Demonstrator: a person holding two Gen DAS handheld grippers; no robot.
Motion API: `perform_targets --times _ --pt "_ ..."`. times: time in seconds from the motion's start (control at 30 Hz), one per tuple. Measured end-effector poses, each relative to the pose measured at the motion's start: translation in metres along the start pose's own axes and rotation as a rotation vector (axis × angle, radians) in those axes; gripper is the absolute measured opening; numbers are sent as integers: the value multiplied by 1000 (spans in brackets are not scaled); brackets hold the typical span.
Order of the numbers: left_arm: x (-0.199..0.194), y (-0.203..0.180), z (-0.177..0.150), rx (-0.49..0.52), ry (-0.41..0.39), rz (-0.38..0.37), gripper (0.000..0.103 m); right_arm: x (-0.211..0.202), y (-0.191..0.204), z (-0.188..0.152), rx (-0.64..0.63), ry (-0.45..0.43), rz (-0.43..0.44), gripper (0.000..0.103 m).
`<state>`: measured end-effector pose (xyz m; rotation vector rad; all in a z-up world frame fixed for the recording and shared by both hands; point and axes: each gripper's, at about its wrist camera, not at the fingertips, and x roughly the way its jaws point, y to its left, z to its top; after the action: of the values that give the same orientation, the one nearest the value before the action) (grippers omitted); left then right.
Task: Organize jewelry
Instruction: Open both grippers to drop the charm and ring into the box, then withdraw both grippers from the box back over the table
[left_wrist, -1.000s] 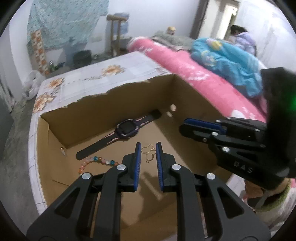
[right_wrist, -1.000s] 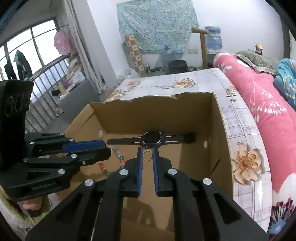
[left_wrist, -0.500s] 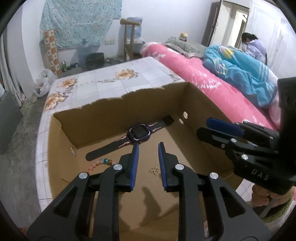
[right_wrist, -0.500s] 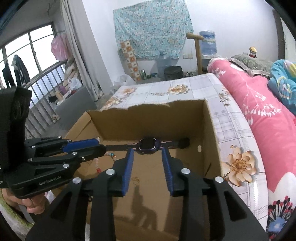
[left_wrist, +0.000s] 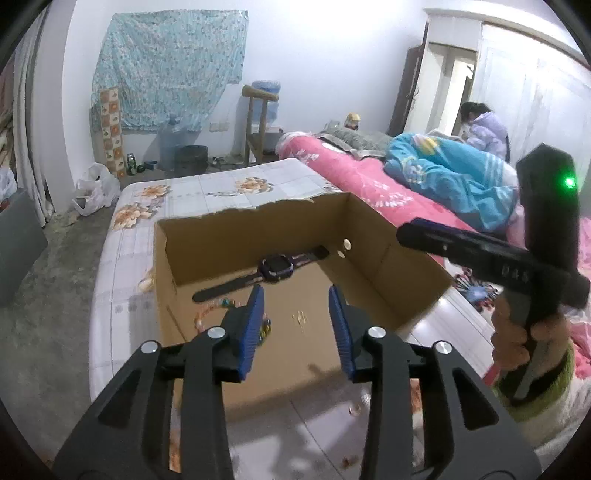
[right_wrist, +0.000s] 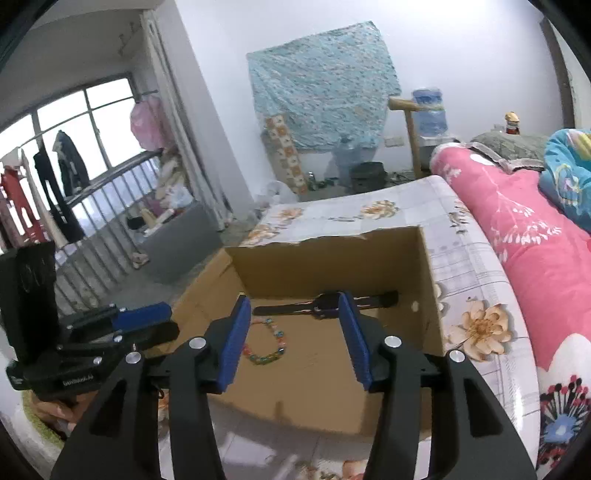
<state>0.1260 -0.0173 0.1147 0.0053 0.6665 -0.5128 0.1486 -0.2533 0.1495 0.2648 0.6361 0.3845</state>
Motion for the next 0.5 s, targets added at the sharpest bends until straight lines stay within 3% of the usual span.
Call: perform_targets --times 0.3,0.5 --pt "-34 2 -56 -34 -18 -121 42 -31 19 -34 -84 -2 46 51" --pt "-25 -2 -88 -85 29 -163 43 -42 17 -61 -87 53 37 51"
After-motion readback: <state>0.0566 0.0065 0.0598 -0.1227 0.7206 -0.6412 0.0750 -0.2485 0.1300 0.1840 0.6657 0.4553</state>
